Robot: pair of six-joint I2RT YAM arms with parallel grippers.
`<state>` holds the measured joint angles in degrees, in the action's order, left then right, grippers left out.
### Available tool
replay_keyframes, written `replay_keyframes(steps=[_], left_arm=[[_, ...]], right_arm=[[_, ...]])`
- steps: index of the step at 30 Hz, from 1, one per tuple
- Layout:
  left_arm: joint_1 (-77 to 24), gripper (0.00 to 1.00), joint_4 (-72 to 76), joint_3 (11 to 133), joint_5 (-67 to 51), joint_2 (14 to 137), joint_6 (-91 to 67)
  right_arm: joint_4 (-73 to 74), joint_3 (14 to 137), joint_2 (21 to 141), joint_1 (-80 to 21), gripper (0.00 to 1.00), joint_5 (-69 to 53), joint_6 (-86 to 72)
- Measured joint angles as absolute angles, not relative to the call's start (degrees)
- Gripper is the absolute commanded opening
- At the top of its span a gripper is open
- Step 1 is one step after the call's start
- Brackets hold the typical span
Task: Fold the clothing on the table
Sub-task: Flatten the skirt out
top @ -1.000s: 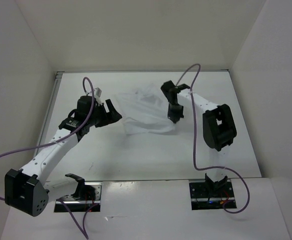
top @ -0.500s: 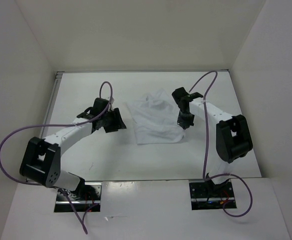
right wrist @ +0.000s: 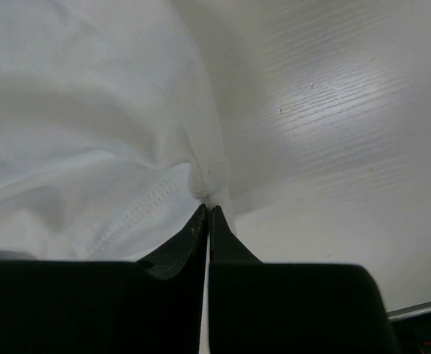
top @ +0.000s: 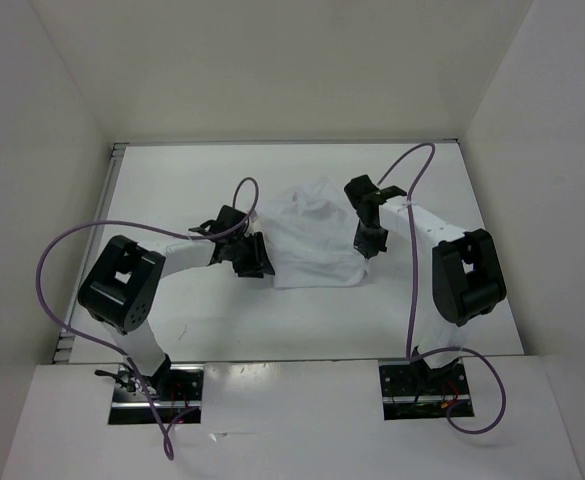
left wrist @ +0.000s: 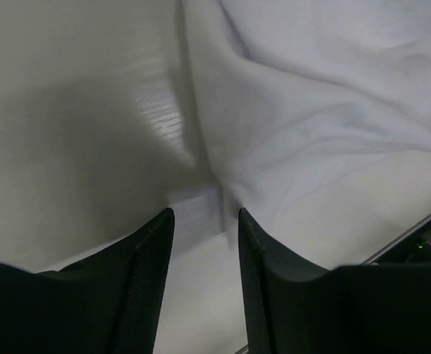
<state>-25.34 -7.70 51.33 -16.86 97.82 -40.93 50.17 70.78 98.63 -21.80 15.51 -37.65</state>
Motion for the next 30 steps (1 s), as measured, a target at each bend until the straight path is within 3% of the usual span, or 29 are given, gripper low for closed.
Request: replay_keyframes(steps=[8, 9, 11, 12, 18, 27, 28, 30], left_arm=[[-26.8, 0.51, -0.3, 54.2, -24.1, 103.5, -43.7], [-26.8, 0.41, 0.5, 54.3, -24.9, 104.1, -44.0], [-26.8, 0.05, 1.8, 54.9, -26.0, 105.5, -44.8], [-26.8, 0.0, 1.8, 55.2, -26.0, 106.6, -45.1], [-25.7, 0.0, -5.1, 60.3, -21.3, 107.9, -45.4], [-19.0, 0.0, -19.8, 68.5, -9.3, 96.3, -43.1], [-19.1, 0.07, -19.6, 68.6, -9.6, 95.9, -42.7], [-19.3, 0.31, -18.9, 67.3, -10.8, 95.7, -42.1]], right_arm=[[49.9, 70.5, 98.6, -21.2, 0.0, 15.0, -37.1], [49.7, 70.3, 98.6, -21.0, 0.0, 14.9, -37.0], [49.3, 69.7, 98.6, -20.6, 0.0, 14.8, -36.8], [49.2, 69.3, 98.6, -20.3, 0.0, 14.7, -36.6], [48.5, 67.7, 98.6, -18.2, 0.0, 14.0, -36.1], [40.4, 63.1, 98.6, -18.6, 0.0, 4.3, -36.4], [39.7, 62.7, 98.6, -18.6, 0.0, 3.5, -36.4], [38.9, 61.9, 98.7, -18.6, 0.0, 2.5, -36.4]])
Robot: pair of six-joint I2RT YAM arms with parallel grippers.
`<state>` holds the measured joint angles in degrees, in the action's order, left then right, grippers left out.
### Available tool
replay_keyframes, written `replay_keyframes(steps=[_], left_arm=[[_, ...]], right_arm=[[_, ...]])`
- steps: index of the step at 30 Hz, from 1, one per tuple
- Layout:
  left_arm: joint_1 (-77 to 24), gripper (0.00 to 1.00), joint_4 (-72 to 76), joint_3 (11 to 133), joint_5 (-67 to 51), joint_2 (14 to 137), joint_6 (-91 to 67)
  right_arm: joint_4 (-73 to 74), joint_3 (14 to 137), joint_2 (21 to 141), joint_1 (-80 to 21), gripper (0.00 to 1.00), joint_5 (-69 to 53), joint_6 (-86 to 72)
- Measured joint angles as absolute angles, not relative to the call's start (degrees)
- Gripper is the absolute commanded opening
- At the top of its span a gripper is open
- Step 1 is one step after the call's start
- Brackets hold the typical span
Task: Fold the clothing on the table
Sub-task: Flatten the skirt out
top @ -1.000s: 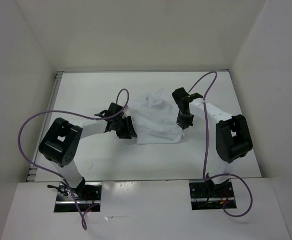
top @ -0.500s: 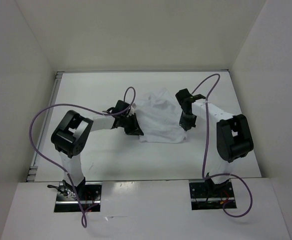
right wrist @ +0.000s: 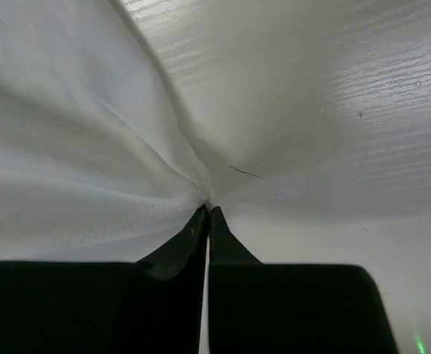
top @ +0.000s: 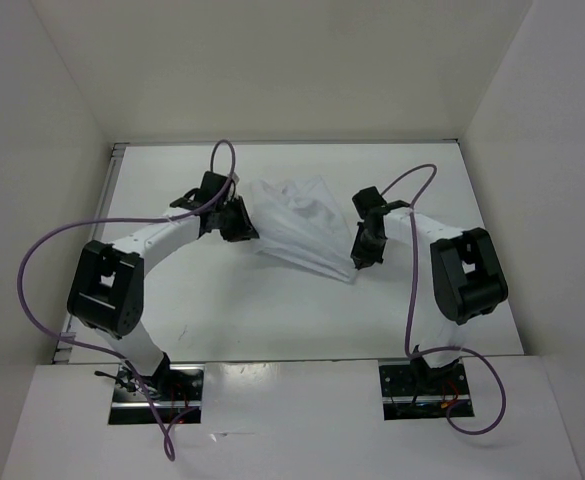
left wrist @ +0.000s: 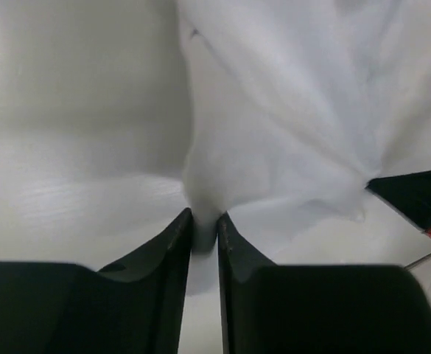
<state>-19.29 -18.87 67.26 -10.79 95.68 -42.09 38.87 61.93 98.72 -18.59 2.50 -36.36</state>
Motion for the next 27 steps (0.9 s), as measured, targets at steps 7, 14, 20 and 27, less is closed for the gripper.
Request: replay_keyframes(steps=[7, 14, 20, 27], left_arm=[[-19.4, 0.71, -20.6, 57.1, -9.8, 94.5, -42.7], [-19.4, 0.53, -18.5, 54.4, -10.5, 91.7, -42.8], [-20.6, 0.47, -16.3, 53.7, -13.2, 95.8, -42.6], [-22.4, 0.19, -12.6, 55.1, -17.1, 100.6, -43.7]], right_arm=[[38.7, 60.5, 99.9, -17.9, 0.0, 2.5, -35.9], [38.8, 61.0, 100.6, -17.9, 0.0, 2.2, -35.1], [39.2, 61.6, 101.1, -17.7, 0.0, 2.0, -34.7], [39.3, 61.6, 101.1, -17.7, 0.0, 1.9, -34.6]])
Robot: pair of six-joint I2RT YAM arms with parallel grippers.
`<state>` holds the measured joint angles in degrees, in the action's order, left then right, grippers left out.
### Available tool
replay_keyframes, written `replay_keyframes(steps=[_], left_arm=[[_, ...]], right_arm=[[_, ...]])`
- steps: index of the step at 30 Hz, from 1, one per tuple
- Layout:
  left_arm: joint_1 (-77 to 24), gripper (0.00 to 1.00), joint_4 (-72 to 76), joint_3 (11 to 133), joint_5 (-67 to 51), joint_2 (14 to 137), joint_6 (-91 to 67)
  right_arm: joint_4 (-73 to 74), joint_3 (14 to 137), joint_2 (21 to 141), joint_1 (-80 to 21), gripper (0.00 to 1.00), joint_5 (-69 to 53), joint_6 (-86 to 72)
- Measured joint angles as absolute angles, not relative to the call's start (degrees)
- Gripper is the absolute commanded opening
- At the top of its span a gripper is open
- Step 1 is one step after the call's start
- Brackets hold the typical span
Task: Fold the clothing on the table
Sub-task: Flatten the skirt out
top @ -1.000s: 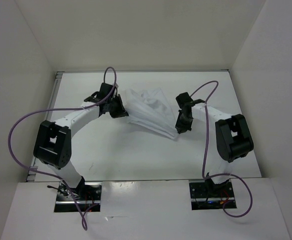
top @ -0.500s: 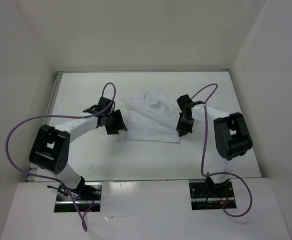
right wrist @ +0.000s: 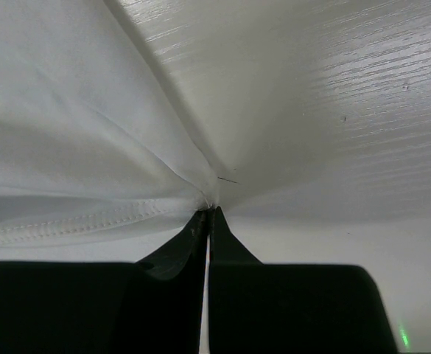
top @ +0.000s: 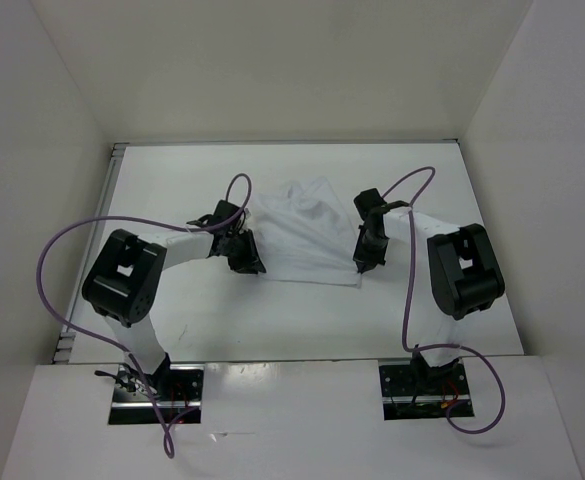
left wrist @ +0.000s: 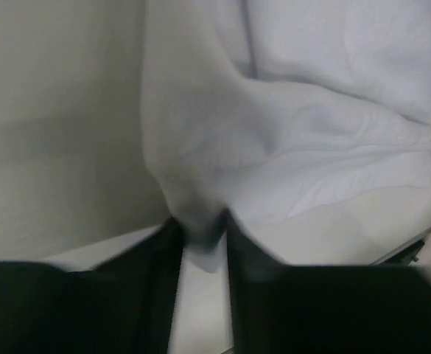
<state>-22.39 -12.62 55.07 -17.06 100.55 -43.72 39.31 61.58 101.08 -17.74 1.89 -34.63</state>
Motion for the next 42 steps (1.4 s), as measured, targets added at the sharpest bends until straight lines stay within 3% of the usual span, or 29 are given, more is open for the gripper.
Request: replay_keyframes(steps=[1, 2, 4, 6, 9, 16, 22, 42], left_arm=[[-22.6, 0.0, -11.8, 55.2, -17.6, 101.3, -44.1], [-22.7, 0.0, -11.1, 55.4, -18.2, 102.3, -44.4], [-22.9, 0.0, -9.7, 55.9, -19.9, 103.2, -44.1], [-23.0, 0.0, -9.1, 55.9, -20.1, 103.3, -44.1], [-23.2, 0.0, -8.9, 55.9, -19.9, 103.3, -44.1], [-23.2, 0.0, -9.0, 56.0, -19.9, 103.3, -44.0], [-23.3, 0.0, -9.6, 56.6, -19.9, 103.7, -43.8], [-23.5, 0.0, -11.4, 59.4, -21.4, 105.9, -42.0]], right_arm=[[39.3, 61.6, 101.1, -17.7, 0.0, 1.9, -34.6], [39.3, 61.5, 101.1, -17.7, 0.0, 1.9, -34.7], [39.3, 61.5, 101.0, -17.7, 0.24, 1.8, -34.7], [39.3, 61.5, 100.9, -17.7, 0.38, 2.1, -34.7], [39.3, 60.6, 100.1, -17.5, 0.46, 2.4, -34.7], [39.1, 58.7, 98.7, -17.5, 0.46, 0.5, -34.9], [38.7, 57.4, 98.0, -17.5, 0.4, -2.9, -36.1], [42.1, 57.1, 88.7, -19.0, 0.4, -1.4, -41.1]])
